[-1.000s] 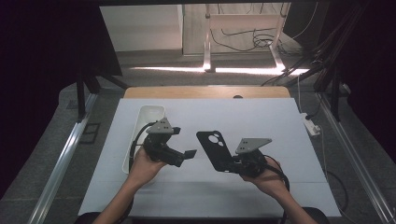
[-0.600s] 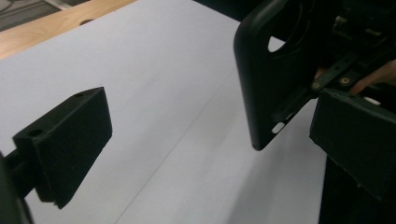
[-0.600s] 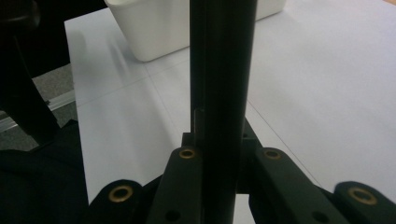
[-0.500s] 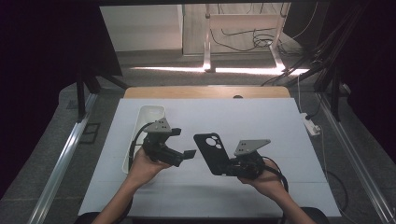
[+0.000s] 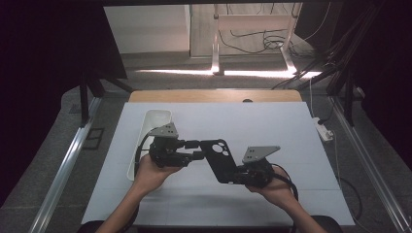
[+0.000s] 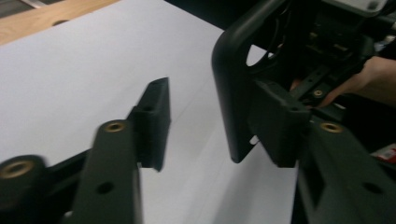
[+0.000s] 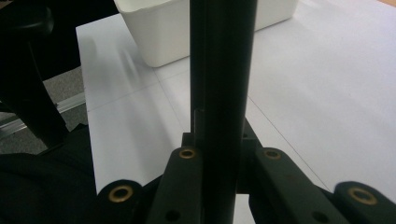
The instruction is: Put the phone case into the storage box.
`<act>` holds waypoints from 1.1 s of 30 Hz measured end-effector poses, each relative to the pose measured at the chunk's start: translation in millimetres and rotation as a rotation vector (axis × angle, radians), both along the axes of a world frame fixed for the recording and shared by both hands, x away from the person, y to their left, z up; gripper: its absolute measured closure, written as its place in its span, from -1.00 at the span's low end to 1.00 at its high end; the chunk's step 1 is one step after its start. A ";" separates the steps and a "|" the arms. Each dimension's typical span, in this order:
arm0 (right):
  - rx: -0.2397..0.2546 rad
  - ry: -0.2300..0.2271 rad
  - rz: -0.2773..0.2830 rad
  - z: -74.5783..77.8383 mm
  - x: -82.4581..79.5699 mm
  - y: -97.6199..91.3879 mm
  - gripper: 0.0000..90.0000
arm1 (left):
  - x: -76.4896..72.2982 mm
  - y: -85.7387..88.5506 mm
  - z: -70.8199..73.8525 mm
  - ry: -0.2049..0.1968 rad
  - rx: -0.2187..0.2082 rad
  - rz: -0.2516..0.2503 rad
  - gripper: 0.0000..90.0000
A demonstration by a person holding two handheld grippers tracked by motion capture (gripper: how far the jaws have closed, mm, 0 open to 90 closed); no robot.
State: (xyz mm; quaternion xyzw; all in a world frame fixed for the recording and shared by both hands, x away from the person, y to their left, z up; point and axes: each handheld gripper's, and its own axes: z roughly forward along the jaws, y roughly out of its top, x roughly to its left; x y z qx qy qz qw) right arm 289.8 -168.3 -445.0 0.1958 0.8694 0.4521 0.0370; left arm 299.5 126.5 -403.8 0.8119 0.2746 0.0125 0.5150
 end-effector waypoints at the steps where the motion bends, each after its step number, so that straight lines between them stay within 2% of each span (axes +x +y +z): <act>1: 0.000 0.000 0.002 0.0 -0.1 0.3 0.90 | 0.1 0.1 0.3 0.002 -0.005 -0.007 0.23; 11: 0.005 0.002 0.017 -0.3 -1.5 2.8 0.90 | -0.1 1.0 1.0 0.000 -0.038 -0.032 0.72; 13: 0.003 0.001 0.015 -0.6 -1.1 2.8 0.90 | 0.0 2.0 0.4 0.002 -0.045 -0.035 0.76; 15: -0.003 0.003 0.009 -1.2 -0.1 2.9 0.90 | 2.1 3.3 -0.7 0.031 -0.073 -0.054 0.82; 20: -0.023 0.014 0.004 -4.1 1.4 4.8 0.87 | 0.5 1.2 0.4 0.024 -0.062 -0.054 0.85; 24: -0.043 0.001 -0.013 -5.2 1.3 6.0 0.54 | -0.5 0.4 1.5 0.011 -0.056 -0.039 0.85; 26: -0.049 -0.009 -0.027 -5.1 1.6 6.9 0.34 | -1.2 0.0 3.5 -0.002 -0.030 -0.015 0.85; 33: -0.063 -0.017 -0.064 -4.1 2.9 5.3 0.06 | -0.1 4.6 6.1 -0.014 -0.008 0.005 0.85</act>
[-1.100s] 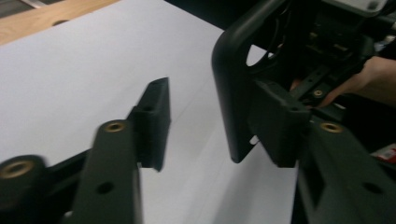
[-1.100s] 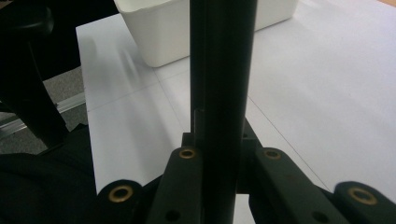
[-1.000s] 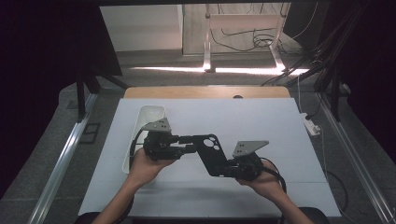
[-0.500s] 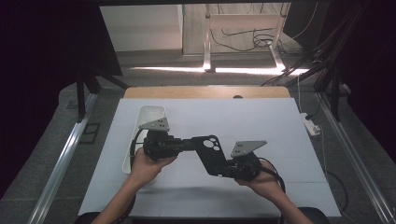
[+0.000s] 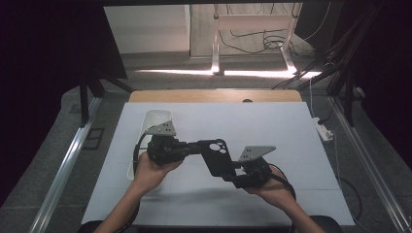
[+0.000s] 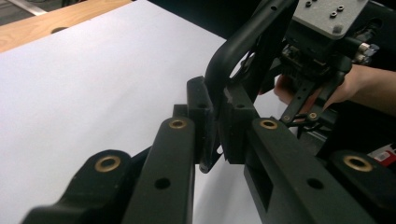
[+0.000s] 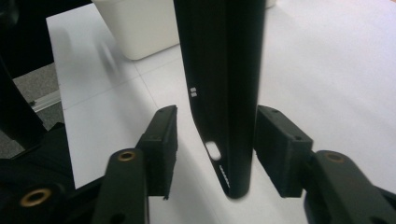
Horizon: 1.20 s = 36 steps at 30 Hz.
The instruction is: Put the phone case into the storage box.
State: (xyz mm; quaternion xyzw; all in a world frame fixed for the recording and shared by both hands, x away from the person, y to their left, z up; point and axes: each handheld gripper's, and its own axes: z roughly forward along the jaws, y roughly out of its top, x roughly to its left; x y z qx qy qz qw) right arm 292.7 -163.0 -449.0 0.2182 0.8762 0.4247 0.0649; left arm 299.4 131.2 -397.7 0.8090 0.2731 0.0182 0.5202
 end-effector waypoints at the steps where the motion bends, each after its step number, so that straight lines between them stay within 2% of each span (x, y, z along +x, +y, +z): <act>1: -0.003 0.008 -0.005 0.1 0.6 -1.0 0.01 | 0.9 2.8 0.8 -0.005 0.005 0.006 0.85; 3: -0.007 0.013 -0.013 0.1 1.1 -1.7 -0.05 | 1.3 3.8 1.2 -0.006 0.010 0.008 0.85; 5: -0.019 0.031 -0.036 -0.2 2.1 -3.3 -0.22 | 2.1 6.2 2.0 -0.012 0.018 0.016 0.85; 10: -0.034 0.050 -0.047 -1.1 3.6 -4.7 -0.36 | 4.6 12.8 5.3 -0.028 0.041 0.032 0.85; 17: -0.062 0.035 -0.059 -0.1 2.3 -9.7 -0.53 | 7.7 22.0 6.6 -0.035 0.058 0.050 0.85; 18: -0.065 0.028 -0.064 0.3 1.9 -11.3 -0.63 | 8.6 25.2 7.2 -0.034 0.054 0.058 0.85; 20: -0.046 0.042 -0.074 0.7 1.4 -13.8 -0.75 | 9.3 27.1 7.6 -0.033 0.054 0.062 0.85; 21: -0.046 0.042 -0.074 0.7 1.4 -13.8 -0.75 | 9.8 28.2 7.8 -0.034 0.057 0.063 0.85; 22: -0.047 0.042 -0.078 -0.1 0.4 -16.4 -0.85 | 10.6 30.8 8.6 -0.037 0.066 0.071 0.85; 27: -0.058 0.041 -0.094 -1.0 -2.3 -25.0 -0.95 | 12.9 37.3 10.7 -0.044 0.073 0.084 0.85; 36: -0.029 0.051 -0.144 -2.0 -3.0 -49.8 -0.99 | 16.7 50.1 19.6 -0.048 0.079 0.110 0.85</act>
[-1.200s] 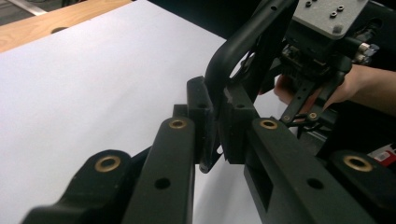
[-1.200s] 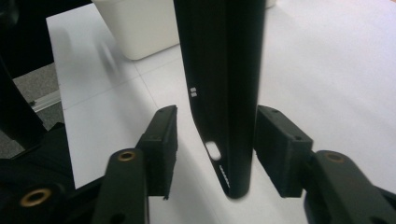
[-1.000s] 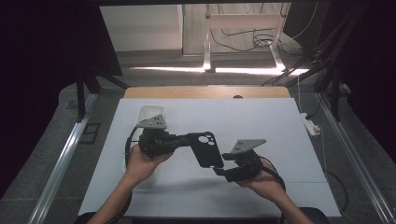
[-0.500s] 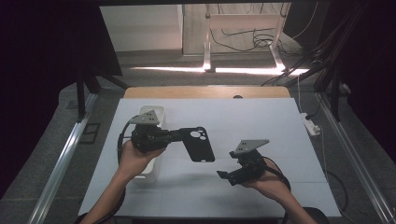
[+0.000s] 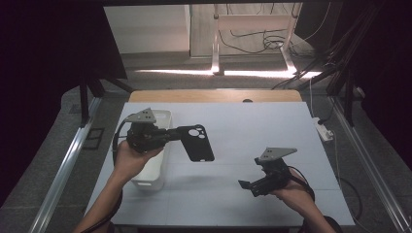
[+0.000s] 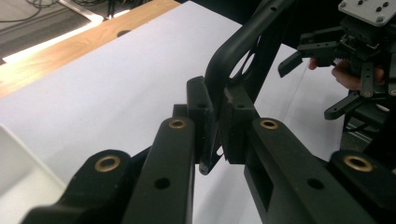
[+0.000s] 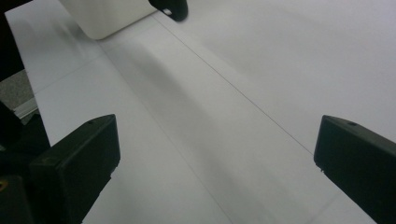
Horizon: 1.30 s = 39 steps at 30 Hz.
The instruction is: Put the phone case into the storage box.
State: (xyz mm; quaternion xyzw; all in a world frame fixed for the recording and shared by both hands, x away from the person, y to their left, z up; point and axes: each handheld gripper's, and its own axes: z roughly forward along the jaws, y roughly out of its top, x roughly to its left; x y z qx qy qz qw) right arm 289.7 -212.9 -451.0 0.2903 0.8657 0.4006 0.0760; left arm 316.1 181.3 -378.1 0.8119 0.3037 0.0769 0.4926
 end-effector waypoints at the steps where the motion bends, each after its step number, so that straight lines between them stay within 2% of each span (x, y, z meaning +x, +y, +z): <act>1: 0.003 0.001 -0.007 -0.3 -0.5 -2.5 -0.99 | 0.6 1.5 0.8 0.000 -0.001 0.004 0.85; 7: 0.003 -0.001 -0.031 -2.5 -2.8 -13.9 -1.00 | 4.1 8.8 4.4 0.005 0.007 0.020 0.85; 11: -0.014 -0.020 -0.052 -4.0 -4.0 -22.5 -0.99 | 5.9 13.9 7.5 0.003 0.009 0.032 0.85; 19: -0.015 -0.017 -0.098 -3.7 -6.9 -37.5 -0.99 | 8.1 24.8 12.7 -0.004 0.017 0.056 0.85; 25: -0.006 -0.016 -0.127 -4.4 -9.1 -48.1 -0.99 | 11.6 37.3 17.1 -0.009 0.023 0.081 0.85; 31: -0.028 -0.021 -0.152 -6.4 -12.1 -56.8 -0.99 | 13.0 50.6 22.3 -0.015 0.027 0.105 0.85; 39: -0.025 -0.016 -0.219 -5.2 -16.1 -73.5 -1.00 | 16.3 67.0 27.5 -0.023 0.026 0.139 0.85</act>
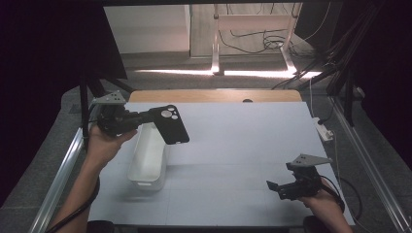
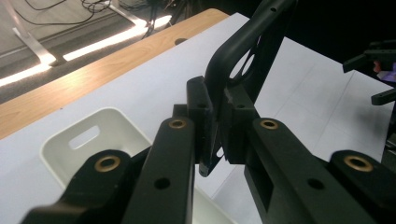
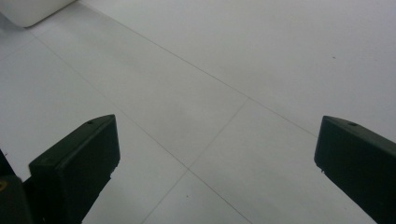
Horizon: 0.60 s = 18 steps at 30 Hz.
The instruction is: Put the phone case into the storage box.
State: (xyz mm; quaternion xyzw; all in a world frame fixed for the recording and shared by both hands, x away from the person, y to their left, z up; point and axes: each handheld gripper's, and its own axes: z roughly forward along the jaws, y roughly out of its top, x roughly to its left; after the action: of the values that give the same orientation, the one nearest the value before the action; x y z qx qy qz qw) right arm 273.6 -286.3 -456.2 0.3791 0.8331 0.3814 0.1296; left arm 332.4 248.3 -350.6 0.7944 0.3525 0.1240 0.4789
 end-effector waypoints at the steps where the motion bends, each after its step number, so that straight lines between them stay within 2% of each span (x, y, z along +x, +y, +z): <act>1: 0.000 -0.003 -0.009 0.0 -0.7 -1.5 -1.00 | 0.5 1.8 0.5 -0.001 0.002 0.005 0.85; 14: -0.018 0.004 -0.076 2.3 -11.5 -20.5 -1.00 | 6.2 26.9 3.0 -0.012 0.033 0.060 0.85; 18: -0.007 0.000 -0.094 3.2 -12.7 -25.2 -1.00 | 8.1 33.4 2.8 -0.017 0.044 0.076 0.85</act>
State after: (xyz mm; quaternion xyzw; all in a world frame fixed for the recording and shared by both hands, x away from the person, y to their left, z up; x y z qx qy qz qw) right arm 260.9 -311.5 -453.1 0.4172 0.8156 0.3723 0.1488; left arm 340.5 281.7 -347.8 0.7898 0.3753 0.1566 0.4591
